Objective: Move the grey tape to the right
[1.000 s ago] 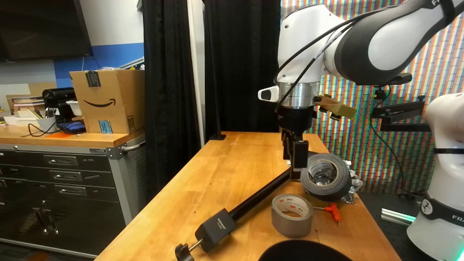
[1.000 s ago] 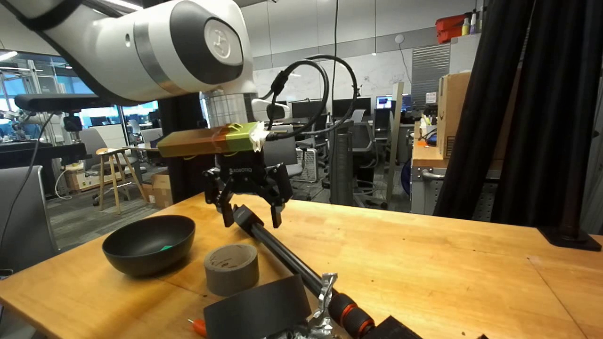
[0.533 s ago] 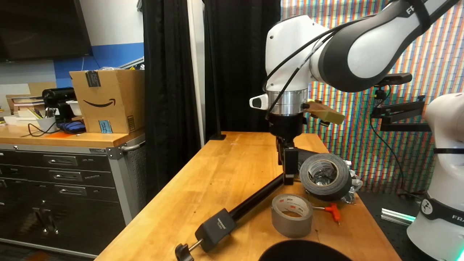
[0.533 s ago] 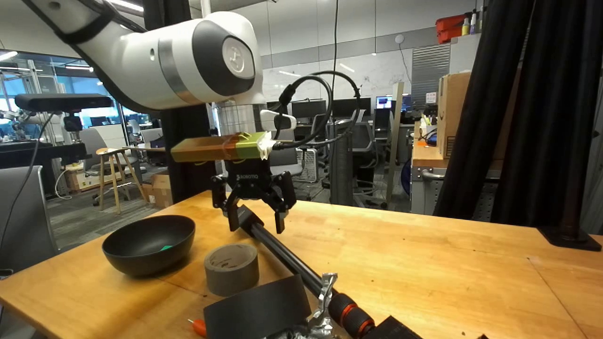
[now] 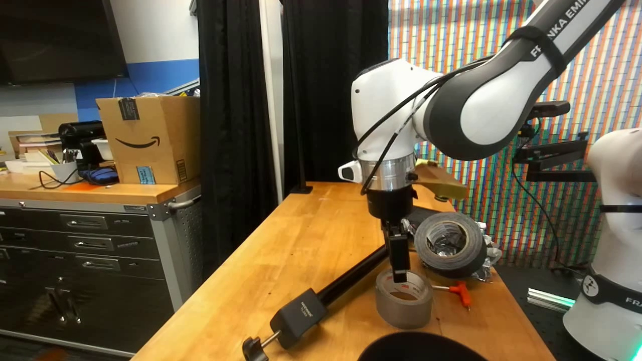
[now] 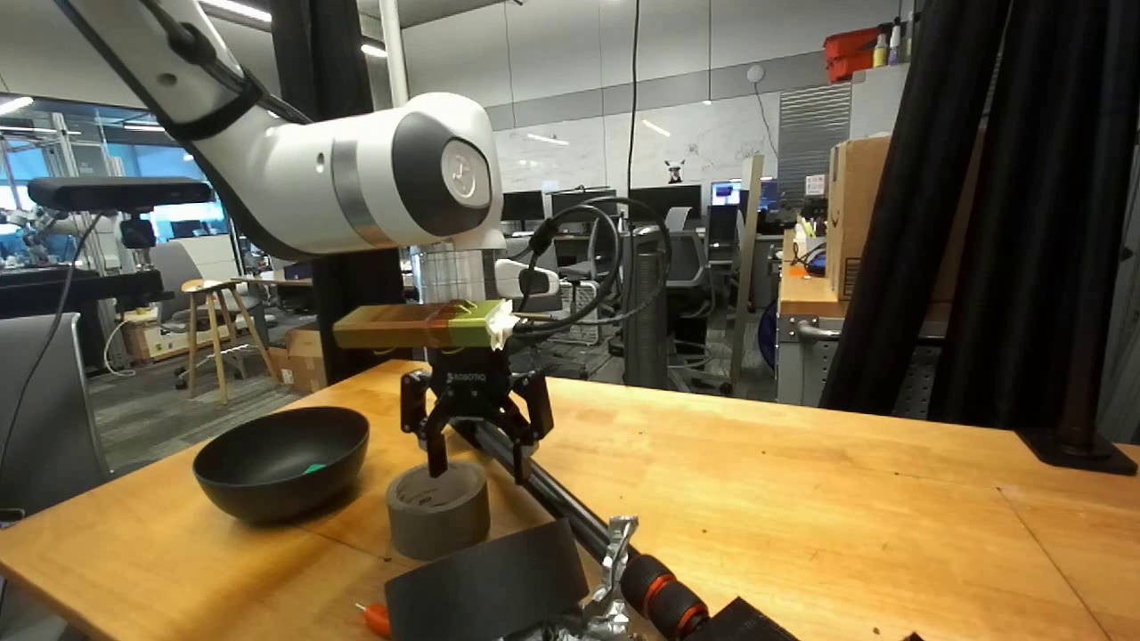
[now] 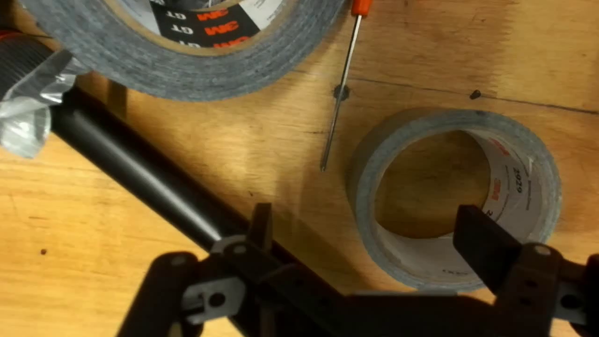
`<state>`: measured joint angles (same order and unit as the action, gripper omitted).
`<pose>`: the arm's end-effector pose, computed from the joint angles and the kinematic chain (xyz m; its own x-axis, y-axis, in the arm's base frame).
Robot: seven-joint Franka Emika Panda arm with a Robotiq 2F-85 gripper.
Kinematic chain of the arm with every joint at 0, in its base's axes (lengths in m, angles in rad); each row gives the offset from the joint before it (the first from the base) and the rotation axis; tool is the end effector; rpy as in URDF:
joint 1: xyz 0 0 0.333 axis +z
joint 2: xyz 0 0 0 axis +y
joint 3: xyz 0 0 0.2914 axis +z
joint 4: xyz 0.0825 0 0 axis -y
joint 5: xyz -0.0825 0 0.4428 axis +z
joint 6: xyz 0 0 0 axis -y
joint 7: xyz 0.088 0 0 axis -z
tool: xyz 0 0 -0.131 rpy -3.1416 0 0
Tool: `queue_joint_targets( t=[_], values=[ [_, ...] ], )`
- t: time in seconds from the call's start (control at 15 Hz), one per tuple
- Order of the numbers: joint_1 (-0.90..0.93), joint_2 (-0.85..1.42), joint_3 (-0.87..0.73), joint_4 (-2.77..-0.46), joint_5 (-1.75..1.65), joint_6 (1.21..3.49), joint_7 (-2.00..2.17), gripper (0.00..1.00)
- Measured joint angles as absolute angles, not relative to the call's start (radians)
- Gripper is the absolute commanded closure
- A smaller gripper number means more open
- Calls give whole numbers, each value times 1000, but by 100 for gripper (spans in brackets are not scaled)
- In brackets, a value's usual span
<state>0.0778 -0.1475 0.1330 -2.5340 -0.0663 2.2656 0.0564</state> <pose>0.4645 0.0936 0.2263 0.9744 0.1904 -0.1198 0.1998 -0.9772 0.0717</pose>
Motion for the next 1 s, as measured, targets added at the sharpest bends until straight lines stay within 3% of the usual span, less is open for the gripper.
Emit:
queue_joint_targets(
  t=[0.2,0.27,0.4,1.0],
  values=[
    [79,-120,136,-2524,-76,2266,72,3],
    [80,-117,137,-2521,-76,2266,75,27],
    [80,-115,137,-2520,-76,2267,78,31],
    [79,-117,120,-2517,-68,2279,96,99]
  ],
)
